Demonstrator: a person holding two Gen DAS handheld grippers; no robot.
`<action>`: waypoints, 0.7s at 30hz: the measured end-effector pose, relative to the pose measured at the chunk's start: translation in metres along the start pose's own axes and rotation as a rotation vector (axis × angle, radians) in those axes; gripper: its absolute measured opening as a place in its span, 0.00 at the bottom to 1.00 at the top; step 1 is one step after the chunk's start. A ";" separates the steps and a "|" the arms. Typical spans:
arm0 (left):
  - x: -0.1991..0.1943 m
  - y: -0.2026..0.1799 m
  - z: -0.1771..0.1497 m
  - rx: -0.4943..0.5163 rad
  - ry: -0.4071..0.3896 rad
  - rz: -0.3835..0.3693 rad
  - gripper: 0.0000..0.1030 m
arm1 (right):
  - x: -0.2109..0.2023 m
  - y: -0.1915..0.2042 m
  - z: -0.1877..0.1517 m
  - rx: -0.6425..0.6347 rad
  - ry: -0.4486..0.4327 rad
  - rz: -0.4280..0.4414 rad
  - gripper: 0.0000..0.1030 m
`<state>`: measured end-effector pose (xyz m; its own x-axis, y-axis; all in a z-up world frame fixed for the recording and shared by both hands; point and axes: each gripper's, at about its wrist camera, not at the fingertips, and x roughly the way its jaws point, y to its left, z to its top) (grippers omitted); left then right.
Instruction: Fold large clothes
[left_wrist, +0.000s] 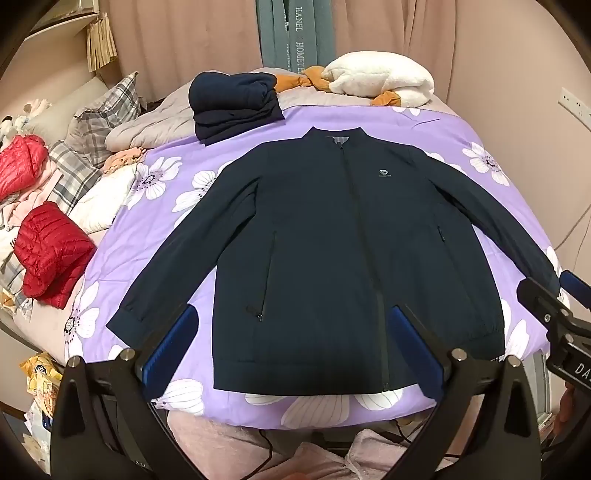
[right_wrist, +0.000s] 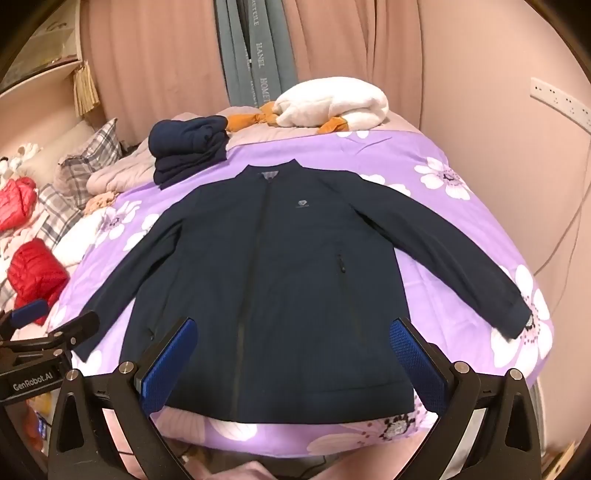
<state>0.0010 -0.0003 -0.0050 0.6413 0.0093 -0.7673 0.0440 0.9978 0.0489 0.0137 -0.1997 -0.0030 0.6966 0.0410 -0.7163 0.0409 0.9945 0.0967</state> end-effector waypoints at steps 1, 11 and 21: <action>0.000 0.001 0.000 -0.002 0.001 0.000 1.00 | 0.001 0.002 0.000 -0.001 0.001 -0.002 1.00; -0.002 0.007 0.003 -0.012 0.001 -0.002 1.00 | 0.002 0.005 0.002 -0.002 0.004 -0.007 1.00; 0.002 0.004 0.000 -0.010 0.003 0.000 1.00 | 0.004 0.007 -0.002 -0.005 0.005 -0.004 1.00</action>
<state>0.0020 0.0038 -0.0062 0.6390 0.0099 -0.7691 0.0363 0.9984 0.0430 0.0156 -0.1927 -0.0063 0.6925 0.0377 -0.7204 0.0397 0.9951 0.0902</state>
